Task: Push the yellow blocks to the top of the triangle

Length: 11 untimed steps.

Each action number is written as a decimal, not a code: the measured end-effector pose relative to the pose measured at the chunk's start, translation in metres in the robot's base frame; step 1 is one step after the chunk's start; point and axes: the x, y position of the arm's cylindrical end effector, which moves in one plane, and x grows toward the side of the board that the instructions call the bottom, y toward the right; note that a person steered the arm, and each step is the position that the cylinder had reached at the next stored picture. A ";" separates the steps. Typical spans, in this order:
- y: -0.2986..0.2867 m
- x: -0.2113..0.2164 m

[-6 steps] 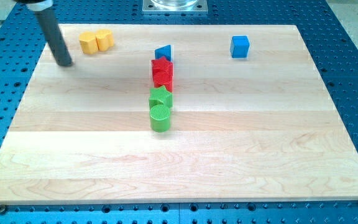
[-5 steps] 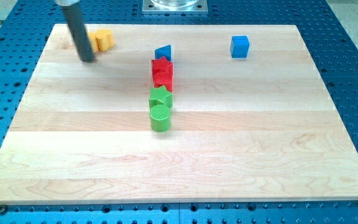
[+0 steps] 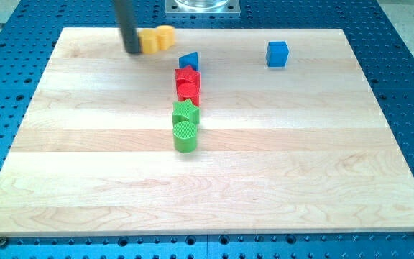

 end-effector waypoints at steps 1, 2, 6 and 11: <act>-0.018 0.000; -0.053 -0.014; 0.050 -0.012; 0.027 -0.060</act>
